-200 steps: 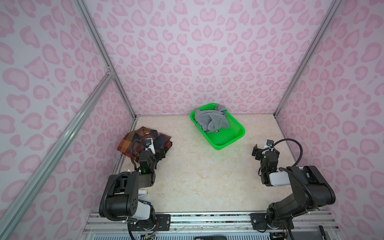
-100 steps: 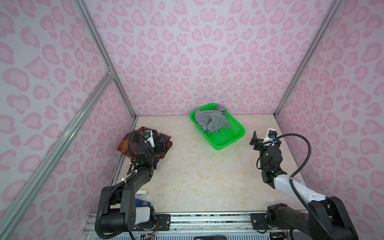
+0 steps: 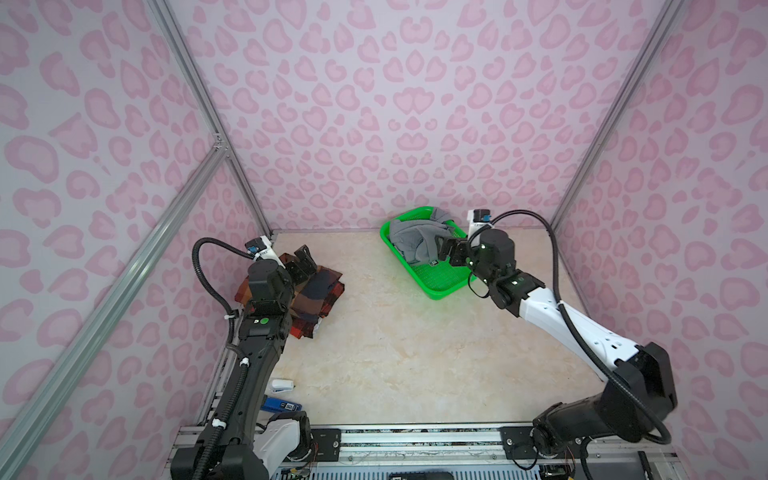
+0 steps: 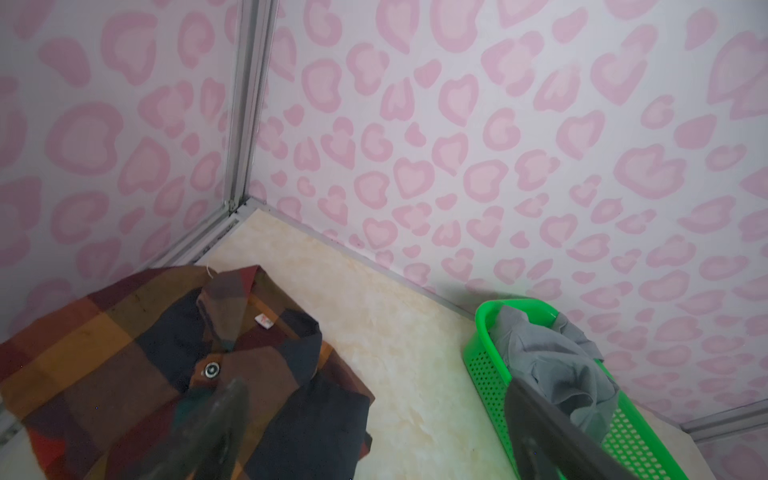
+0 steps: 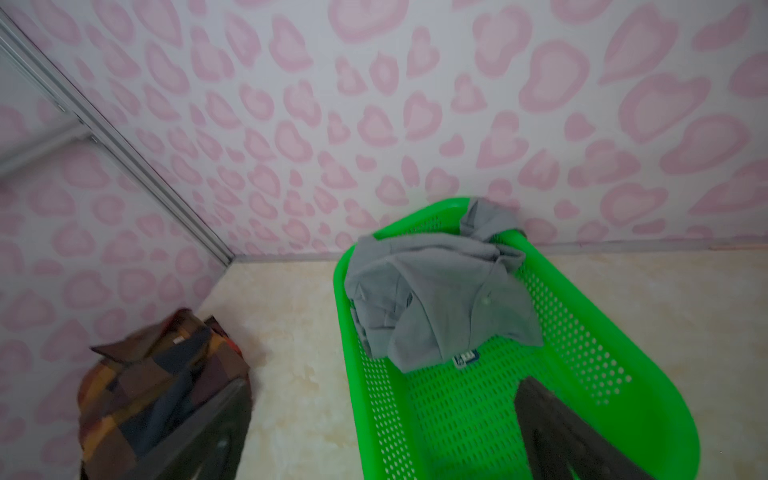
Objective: Fold and stack the long sleeve shirts
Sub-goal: 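Reach the right gripper into the green basket toward the grey shirt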
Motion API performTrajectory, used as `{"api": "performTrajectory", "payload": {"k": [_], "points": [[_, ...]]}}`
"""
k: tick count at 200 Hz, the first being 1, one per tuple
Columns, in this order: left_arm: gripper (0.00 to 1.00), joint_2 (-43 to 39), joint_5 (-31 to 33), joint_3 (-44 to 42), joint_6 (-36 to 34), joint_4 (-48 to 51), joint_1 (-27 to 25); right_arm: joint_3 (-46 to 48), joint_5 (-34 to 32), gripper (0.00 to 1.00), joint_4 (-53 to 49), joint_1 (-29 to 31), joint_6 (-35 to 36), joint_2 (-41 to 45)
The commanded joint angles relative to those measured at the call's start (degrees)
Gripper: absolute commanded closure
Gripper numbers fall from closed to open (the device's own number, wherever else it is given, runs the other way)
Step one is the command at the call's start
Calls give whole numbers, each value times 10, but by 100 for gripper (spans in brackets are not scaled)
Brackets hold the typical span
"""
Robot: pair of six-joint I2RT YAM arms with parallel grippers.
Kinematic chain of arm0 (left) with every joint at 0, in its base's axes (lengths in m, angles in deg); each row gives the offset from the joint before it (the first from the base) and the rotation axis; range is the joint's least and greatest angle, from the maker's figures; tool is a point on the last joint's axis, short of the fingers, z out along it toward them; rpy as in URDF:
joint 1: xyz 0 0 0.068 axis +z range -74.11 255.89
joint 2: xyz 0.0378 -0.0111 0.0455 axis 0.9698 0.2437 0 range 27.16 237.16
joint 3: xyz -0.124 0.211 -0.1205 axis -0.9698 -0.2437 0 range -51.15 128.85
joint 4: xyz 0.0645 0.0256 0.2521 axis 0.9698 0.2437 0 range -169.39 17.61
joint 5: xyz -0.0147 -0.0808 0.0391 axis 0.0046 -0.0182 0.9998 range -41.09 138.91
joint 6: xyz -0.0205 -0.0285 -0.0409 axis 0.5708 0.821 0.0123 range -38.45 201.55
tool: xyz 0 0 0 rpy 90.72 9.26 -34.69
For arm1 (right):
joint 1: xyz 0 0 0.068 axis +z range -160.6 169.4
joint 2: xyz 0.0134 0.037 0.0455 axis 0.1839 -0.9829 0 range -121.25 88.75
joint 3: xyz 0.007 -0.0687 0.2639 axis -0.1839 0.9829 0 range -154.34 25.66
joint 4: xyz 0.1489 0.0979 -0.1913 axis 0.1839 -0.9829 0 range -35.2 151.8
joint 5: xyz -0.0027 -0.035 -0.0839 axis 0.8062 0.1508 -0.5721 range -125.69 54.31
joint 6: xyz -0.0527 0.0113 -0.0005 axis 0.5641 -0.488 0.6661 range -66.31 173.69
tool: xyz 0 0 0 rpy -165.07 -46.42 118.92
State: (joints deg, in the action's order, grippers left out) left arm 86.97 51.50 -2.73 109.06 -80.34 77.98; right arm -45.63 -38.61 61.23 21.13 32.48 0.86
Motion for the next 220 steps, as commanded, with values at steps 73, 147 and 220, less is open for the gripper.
{"api": "performTrajectory", "payload": {"k": [73,147,220], "points": [[3,-41,9,-12,21,106,-1,-379,-145,12,-401,81,72,-353],[3,-17,5,3,18,127,-1,-408,-78,45,-441,37,66,-431],[3,-9,1,10,18,135,-1,-272,-46,87,-374,-23,31,-348]]}}
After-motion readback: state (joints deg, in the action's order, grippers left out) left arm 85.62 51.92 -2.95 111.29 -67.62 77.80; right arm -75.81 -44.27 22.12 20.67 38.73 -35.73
